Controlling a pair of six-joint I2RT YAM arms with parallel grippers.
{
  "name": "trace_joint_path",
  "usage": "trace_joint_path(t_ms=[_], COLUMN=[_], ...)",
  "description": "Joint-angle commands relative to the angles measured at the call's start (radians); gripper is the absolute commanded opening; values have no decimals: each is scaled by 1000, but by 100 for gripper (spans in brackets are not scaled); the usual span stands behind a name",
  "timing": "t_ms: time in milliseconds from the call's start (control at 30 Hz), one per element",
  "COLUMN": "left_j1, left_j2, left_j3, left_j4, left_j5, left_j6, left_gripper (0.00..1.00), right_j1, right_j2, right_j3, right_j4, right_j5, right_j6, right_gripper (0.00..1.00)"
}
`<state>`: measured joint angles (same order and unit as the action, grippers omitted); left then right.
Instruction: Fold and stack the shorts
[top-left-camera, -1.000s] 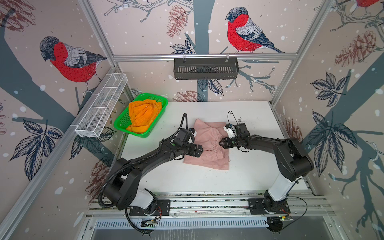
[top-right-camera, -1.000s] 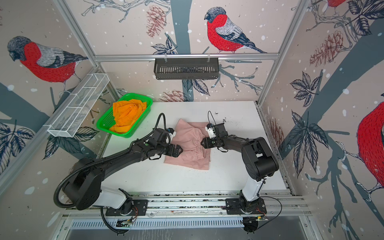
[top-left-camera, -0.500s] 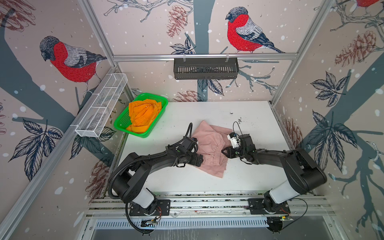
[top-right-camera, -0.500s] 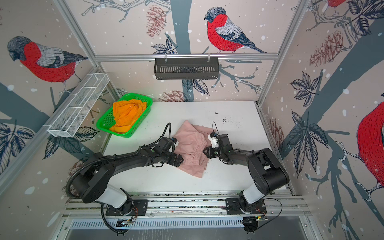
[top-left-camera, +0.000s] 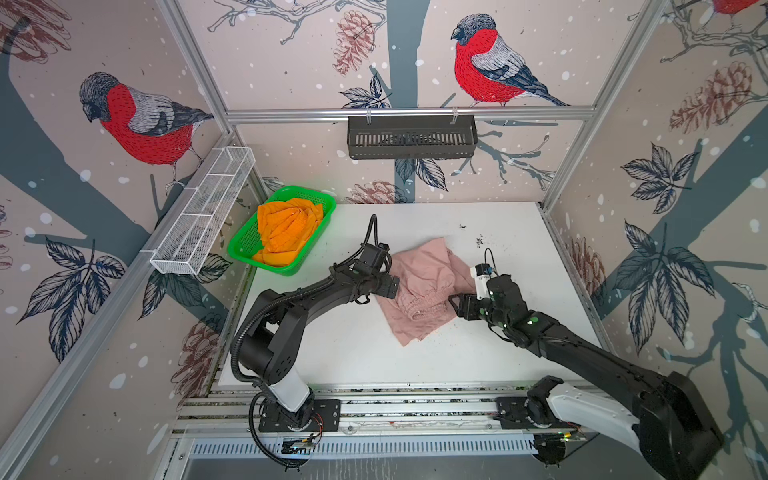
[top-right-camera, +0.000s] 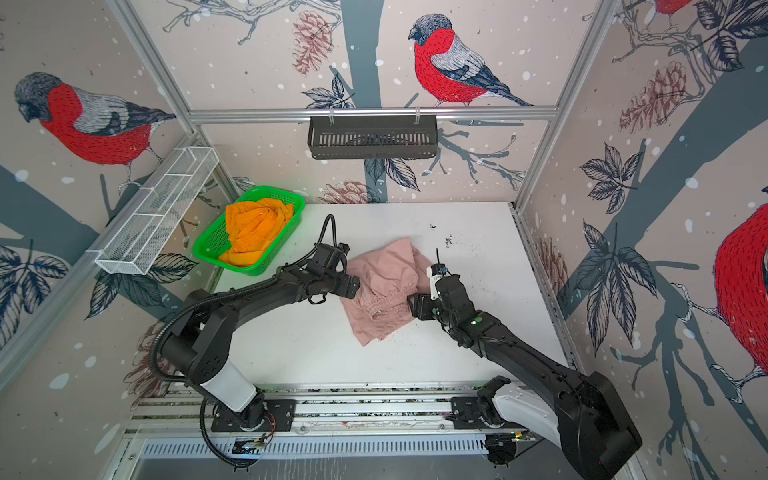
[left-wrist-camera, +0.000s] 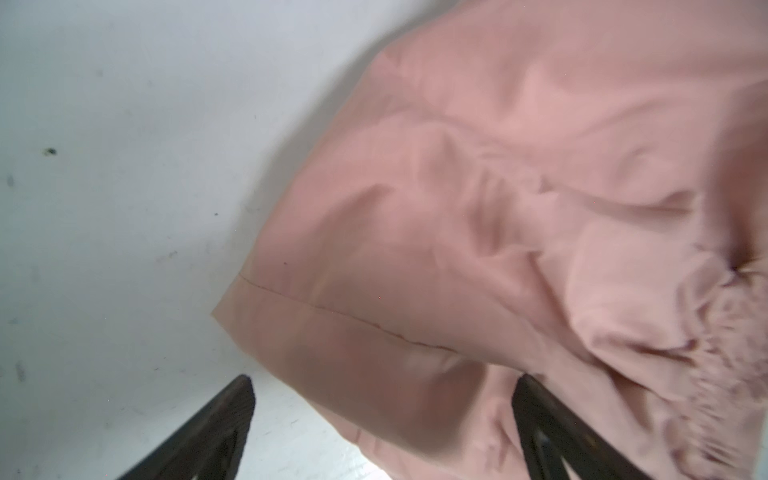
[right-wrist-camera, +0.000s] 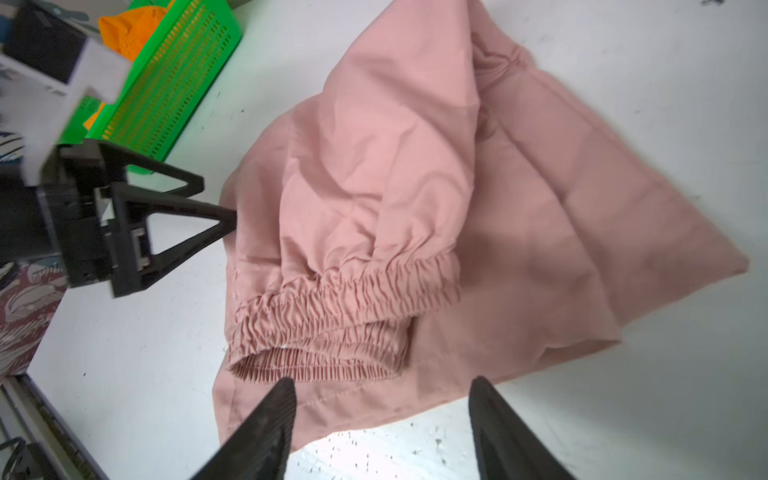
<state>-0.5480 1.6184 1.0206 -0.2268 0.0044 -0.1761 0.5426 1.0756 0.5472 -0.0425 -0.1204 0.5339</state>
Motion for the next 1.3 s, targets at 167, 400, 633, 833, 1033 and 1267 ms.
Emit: trace_joint_path(t_ms=[167,400,633,833,1033,1267], left_j1=[3,2,-22,-69,-92,-119], left_j2=[-151,-226,-192,-134,-93,-48], left_j3=[-100,-370,-459,-439,-403,-388], left_j4=[-4,395,631,639,553,508], left_j5=[221,475,525,511,474,450], left_j6=[-195,-447,-578,-584,-554,-529], left_gripper=[97,97,97,97,86,53], right_j1=[-130,-188,-219,-205,-190,-167], right_j2=[199,444,561,596,615,663], right_j3=[133,238,243,230,218,212], right_j4=[-45,-21,37,118,142,156], right_j5=[-221,-444,-489,-568,-570,-563], right_j6=[-132,-240,-230,-227,-212,-201], right_gripper=[69,71,69,68,65,55])
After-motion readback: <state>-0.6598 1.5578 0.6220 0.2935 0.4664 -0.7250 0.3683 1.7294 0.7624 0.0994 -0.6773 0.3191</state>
